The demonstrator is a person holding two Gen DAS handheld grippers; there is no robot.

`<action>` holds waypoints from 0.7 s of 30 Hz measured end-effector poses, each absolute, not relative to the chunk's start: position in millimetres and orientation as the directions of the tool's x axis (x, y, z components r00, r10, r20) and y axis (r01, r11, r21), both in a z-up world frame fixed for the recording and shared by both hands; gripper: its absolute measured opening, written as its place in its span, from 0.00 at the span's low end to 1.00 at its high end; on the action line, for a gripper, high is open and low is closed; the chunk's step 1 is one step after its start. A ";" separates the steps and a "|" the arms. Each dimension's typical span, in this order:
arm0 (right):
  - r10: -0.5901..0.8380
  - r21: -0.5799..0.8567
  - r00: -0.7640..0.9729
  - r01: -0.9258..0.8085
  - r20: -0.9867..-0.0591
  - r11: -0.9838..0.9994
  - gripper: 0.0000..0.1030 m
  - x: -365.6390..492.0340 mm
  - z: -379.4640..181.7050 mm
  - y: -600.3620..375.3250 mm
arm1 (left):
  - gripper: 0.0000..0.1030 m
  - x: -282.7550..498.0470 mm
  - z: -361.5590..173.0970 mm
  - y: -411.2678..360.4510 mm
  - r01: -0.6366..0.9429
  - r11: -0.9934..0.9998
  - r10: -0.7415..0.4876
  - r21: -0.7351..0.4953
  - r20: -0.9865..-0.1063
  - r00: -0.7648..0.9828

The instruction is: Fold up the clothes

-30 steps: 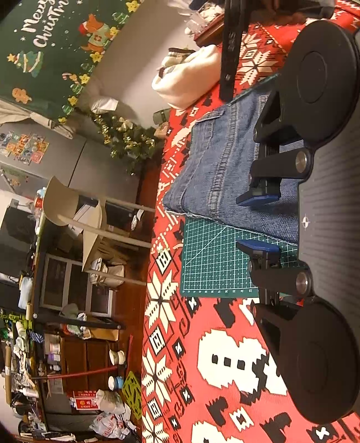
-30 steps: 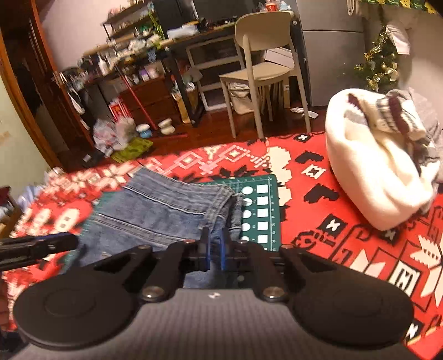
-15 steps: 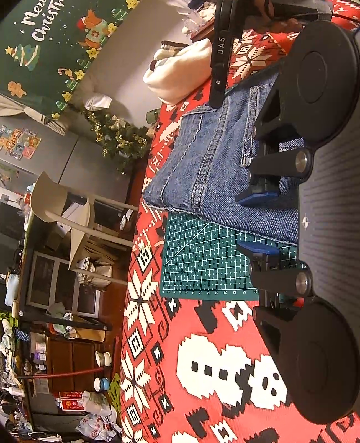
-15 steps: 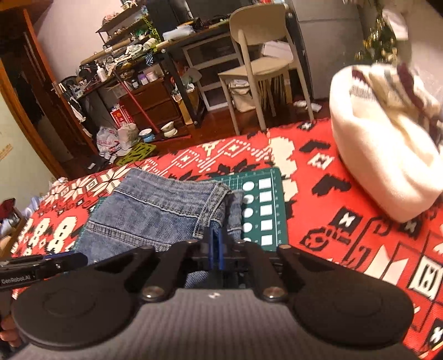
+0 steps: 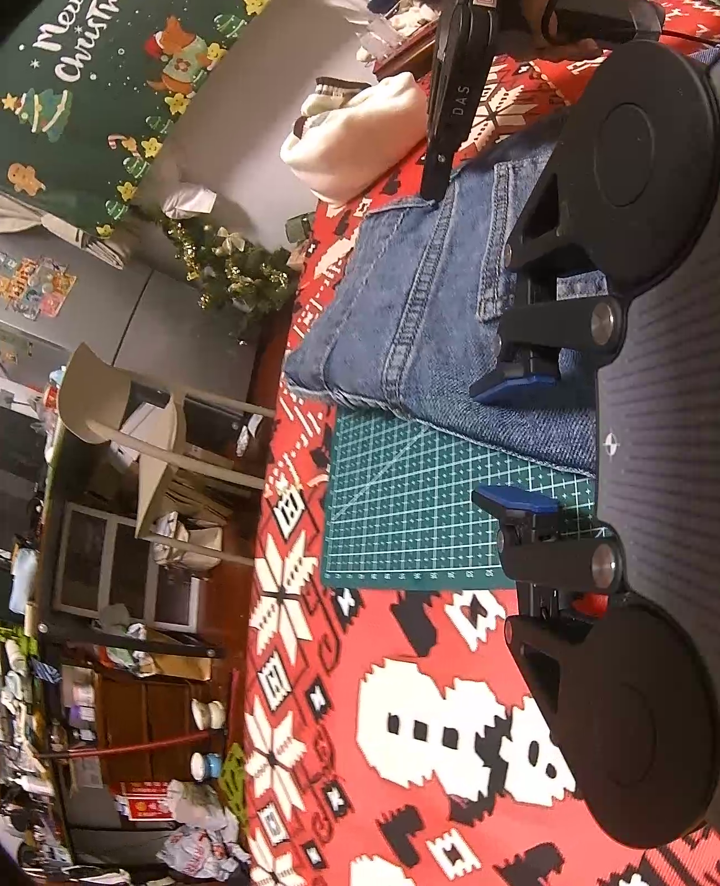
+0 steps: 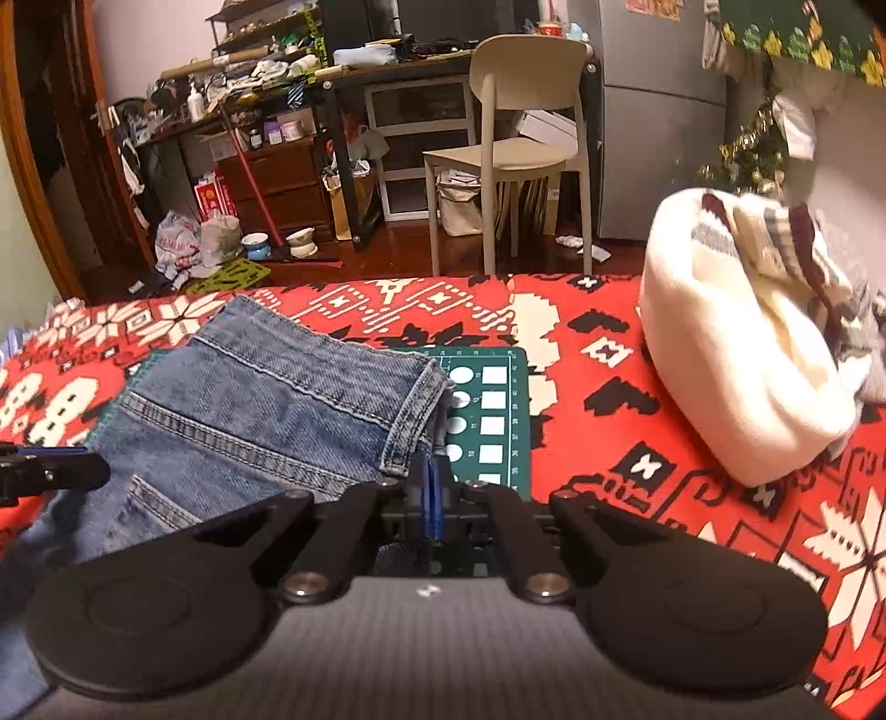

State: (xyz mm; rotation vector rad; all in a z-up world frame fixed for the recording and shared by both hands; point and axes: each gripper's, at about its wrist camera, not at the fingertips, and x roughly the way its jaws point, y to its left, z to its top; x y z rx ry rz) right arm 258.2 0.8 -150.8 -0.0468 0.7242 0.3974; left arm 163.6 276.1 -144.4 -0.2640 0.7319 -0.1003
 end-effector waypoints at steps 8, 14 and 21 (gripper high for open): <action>0.260 0.008 0.713 -0.336 -0.652 0.942 0.01 252.3 -139.3 -1.7 | 0.23 161.4 -143.6 267.9 0.019 0.964 -0.193 -0.267 -0.646 0.739; 0.447 0.178 0.718 -0.421 -0.534 0.889 0.02 244.4 -99.6 -0.3 | 0.21 161.5 -140.9 271.7 0.008 0.952 -0.207 -0.306 -0.626 0.752; 0.579 0.198 0.581 -0.587 -0.572 0.785 0.02 244.4 -111.5 82.8 | 0.21 161.7 -139.8 272.0 0.005 0.945 -0.216 -0.326 -0.616 0.758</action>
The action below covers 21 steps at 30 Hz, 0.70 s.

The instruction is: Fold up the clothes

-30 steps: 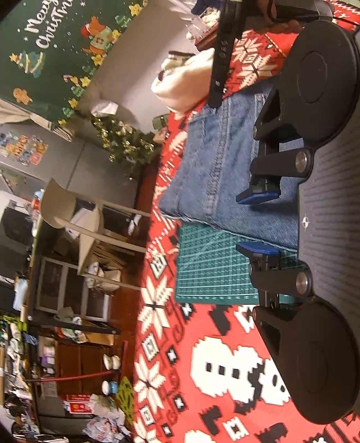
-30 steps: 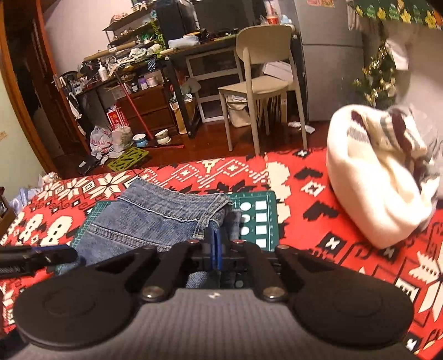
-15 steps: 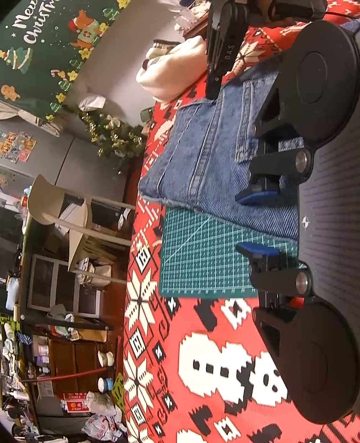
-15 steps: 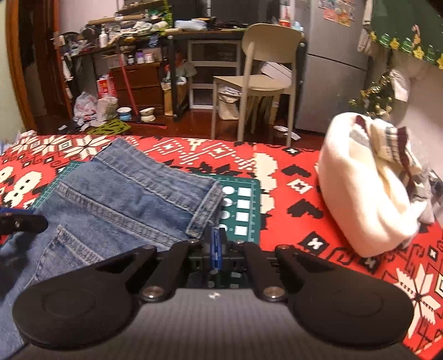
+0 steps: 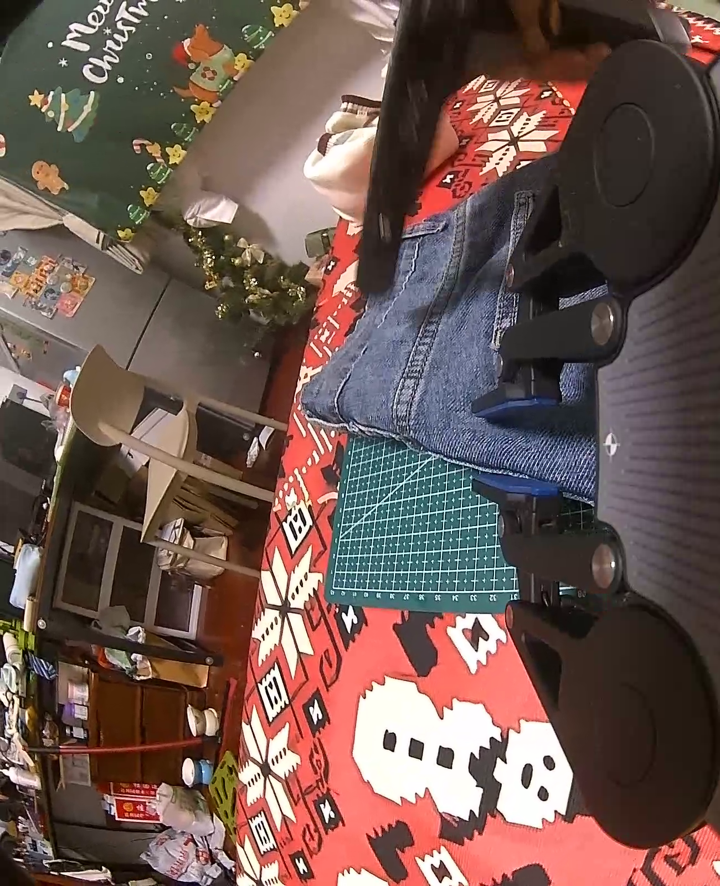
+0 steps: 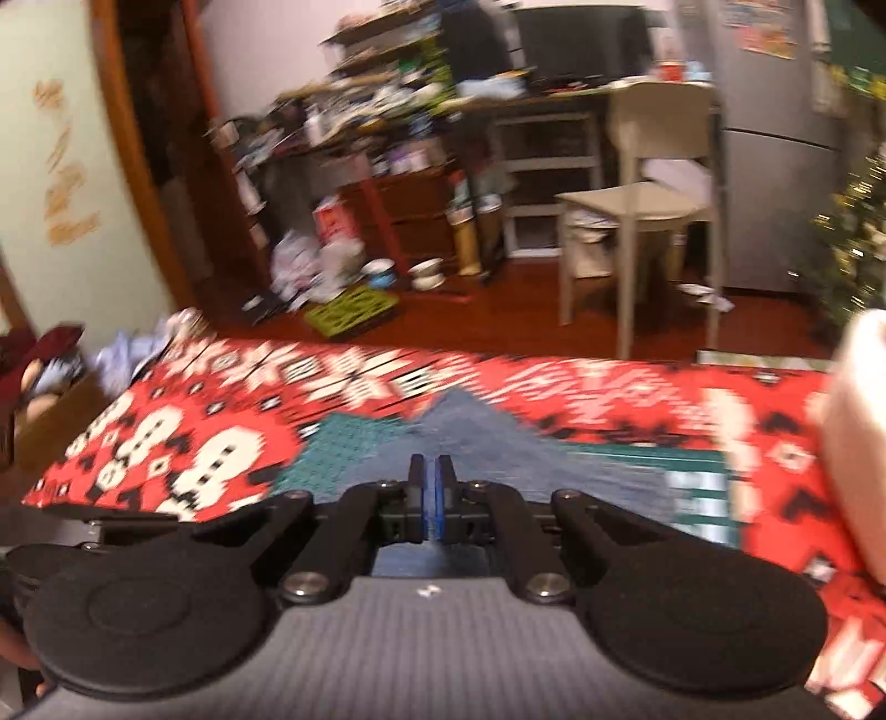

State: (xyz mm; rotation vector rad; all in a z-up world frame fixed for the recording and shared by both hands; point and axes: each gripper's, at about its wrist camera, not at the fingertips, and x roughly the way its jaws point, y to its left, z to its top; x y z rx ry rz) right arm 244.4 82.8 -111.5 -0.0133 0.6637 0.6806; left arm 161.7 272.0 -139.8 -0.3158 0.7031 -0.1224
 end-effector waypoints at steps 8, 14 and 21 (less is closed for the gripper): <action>0.463 0.106 0.584 -0.541 -0.667 0.835 0.00 264.7 -151.8 118.6 | 0.21 161.4 -139.2 267.7 0.025 0.952 -0.218 -0.304 -0.620 0.754; 0.456 0.134 0.560 -0.520 -0.691 0.843 0.00 265.6 -141.0 94.9 | 0.21 160.8 -138.2 266.0 0.040 0.953 -0.227 -0.300 -0.621 0.750; 0.347 0.062 0.614 -0.436 -0.709 0.898 0.00 263.0 -135.7 38.6 | 0.21 159.7 -137.3 261.8 0.055 0.960 -0.221 -0.274 -0.625 0.749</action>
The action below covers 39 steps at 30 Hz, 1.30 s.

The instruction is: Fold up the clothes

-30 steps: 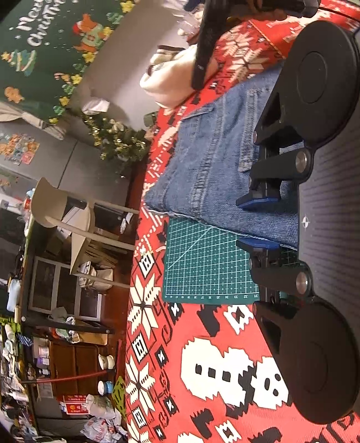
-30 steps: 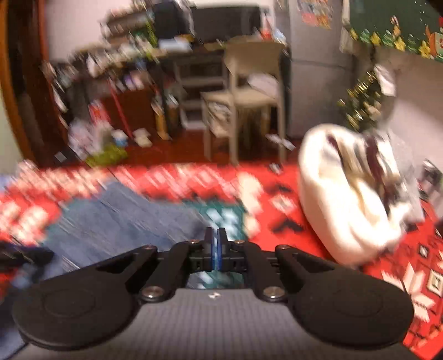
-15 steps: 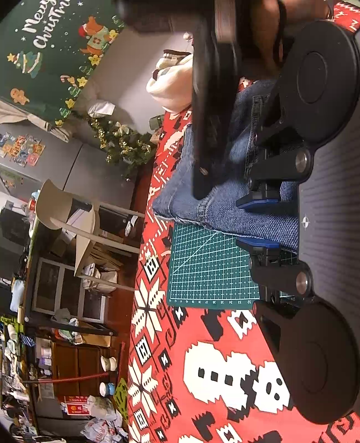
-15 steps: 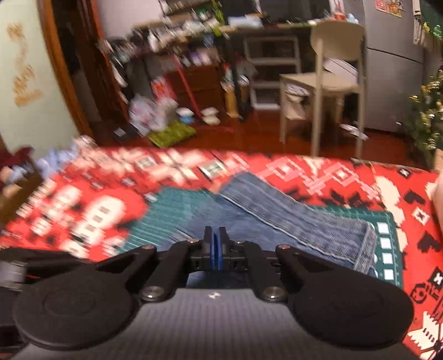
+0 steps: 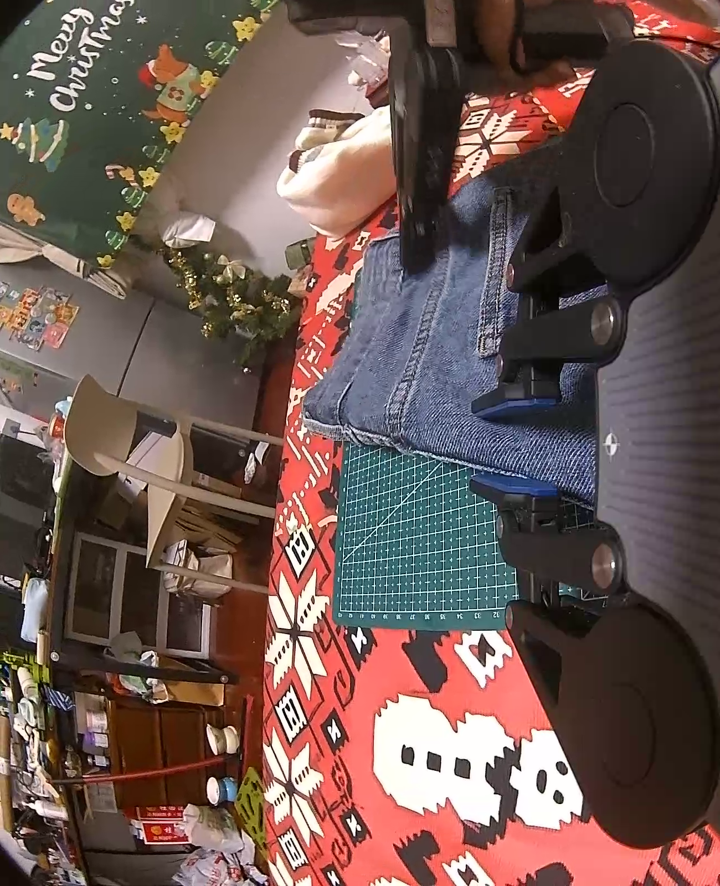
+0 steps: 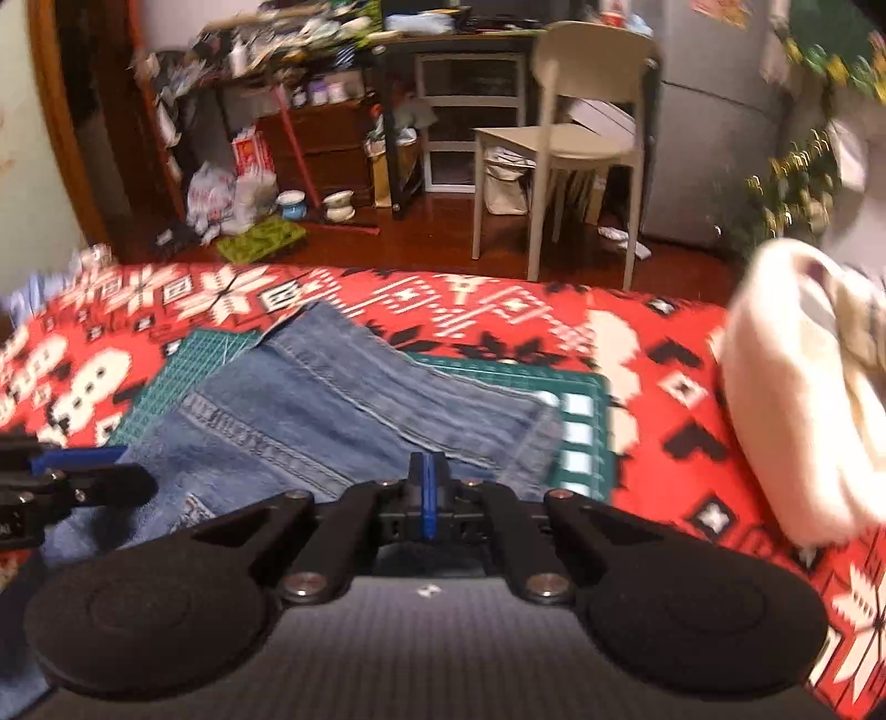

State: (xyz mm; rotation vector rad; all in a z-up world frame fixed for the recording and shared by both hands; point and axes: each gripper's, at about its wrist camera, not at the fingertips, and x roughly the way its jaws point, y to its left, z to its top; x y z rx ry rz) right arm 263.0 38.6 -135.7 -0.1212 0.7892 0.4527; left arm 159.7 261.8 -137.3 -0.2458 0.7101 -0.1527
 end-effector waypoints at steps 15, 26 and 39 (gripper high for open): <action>0.405 0.263 0.586 -0.315 -0.702 0.912 0.36 287.8 -136.5 -10.2 | 0.21 162.1 -142.0 267.1 0.036 0.951 -0.233 -0.306 -0.636 0.736; 0.447 0.322 0.552 -0.313 -0.704 0.894 0.18 301.4 -154.1 -7.1 | 0.16 161.0 -142.3 259.7 0.044 0.965 -0.205 -0.257 -0.645 0.736; 0.411 0.283 0.600 -0.301 -0.687 0.911 0.30 320.4 -146.6 -3.5 | 0.22 171.0 -134.3 263.5 -0.016 0.981 -0.111 -0.194 -0.622 0.775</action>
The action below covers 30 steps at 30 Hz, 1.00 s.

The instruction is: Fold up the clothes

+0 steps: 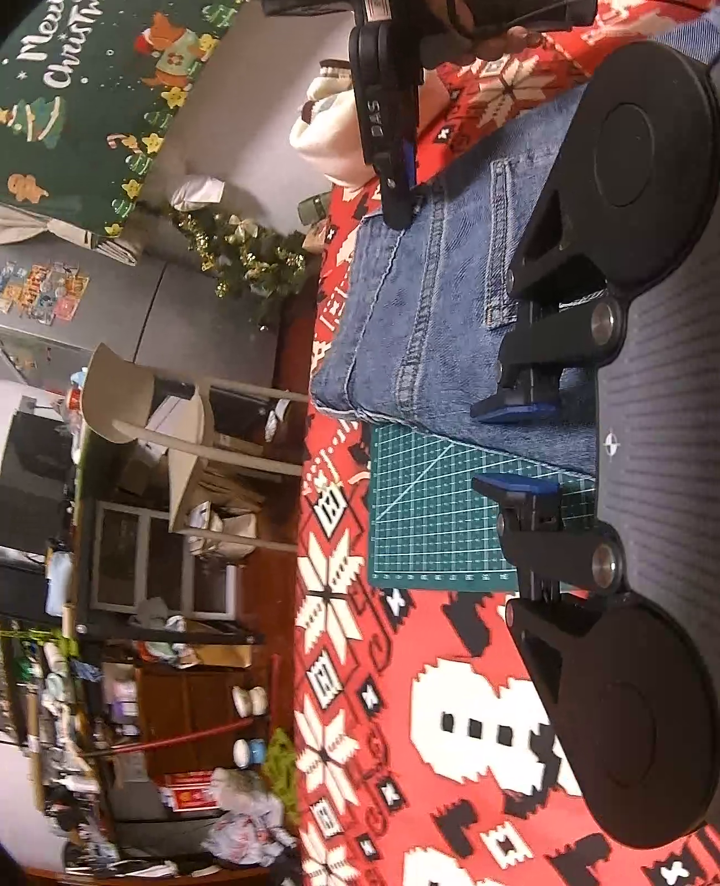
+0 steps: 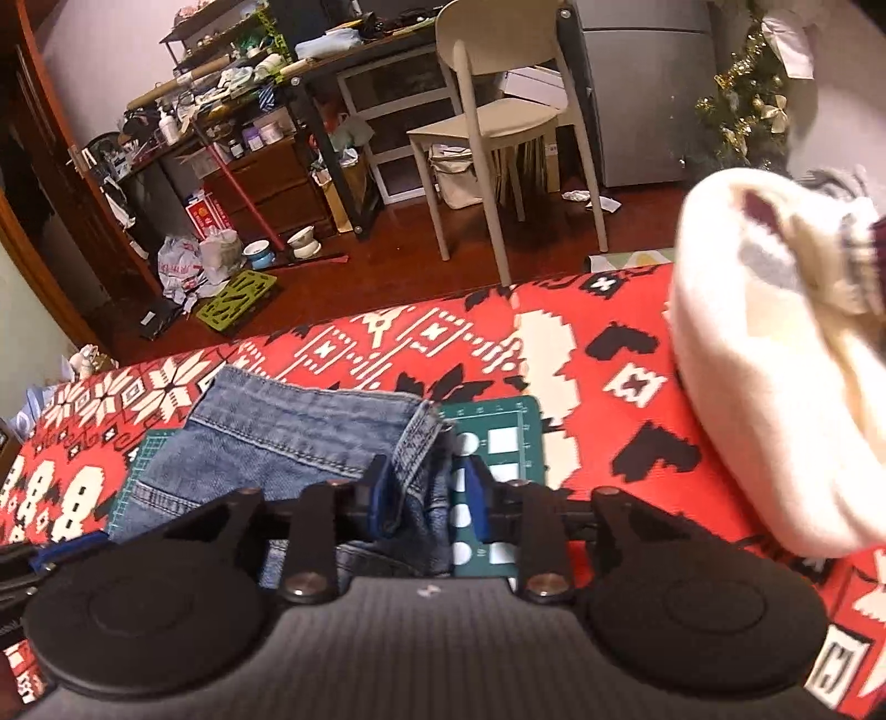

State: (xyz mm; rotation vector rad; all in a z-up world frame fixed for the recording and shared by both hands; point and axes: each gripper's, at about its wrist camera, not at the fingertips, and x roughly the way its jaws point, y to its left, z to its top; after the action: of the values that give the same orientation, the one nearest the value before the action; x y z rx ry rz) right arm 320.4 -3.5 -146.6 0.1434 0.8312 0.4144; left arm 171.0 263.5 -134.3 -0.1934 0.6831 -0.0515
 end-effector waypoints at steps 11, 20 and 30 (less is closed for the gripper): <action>0.447 0.280 0.553 -0.363 -0.703 0.889 0.17 219.5 -116.6 -27.4 | 0.26 124.6 -103.5 275.4 -0.048 0.968 -0.124 -0.248 -0.635 0.763; 0.417 0.248 0.492 -0.373 -0.764 0.894 0.16 142.3 -120.4 -38.1 | 0.26 66.3 -104.4 252.2 0.068 0.954 -0.260 -0.293 -0.690 0.675; 0.336 0.172 0.440 -0.372 -0.833 0.912 0.17 105.3 -131.7 -42.5 | 0.25 35.9 -127.7 245.4 0.040 0.985 -0.160 -0.169 -0.787 0.596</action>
State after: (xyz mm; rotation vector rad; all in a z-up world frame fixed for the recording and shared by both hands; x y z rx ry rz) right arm 105.3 -42.5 -131.7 -0.0387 1.0256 0.4396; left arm 35.9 245.4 -127.7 -0.1391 0.9256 -0.1163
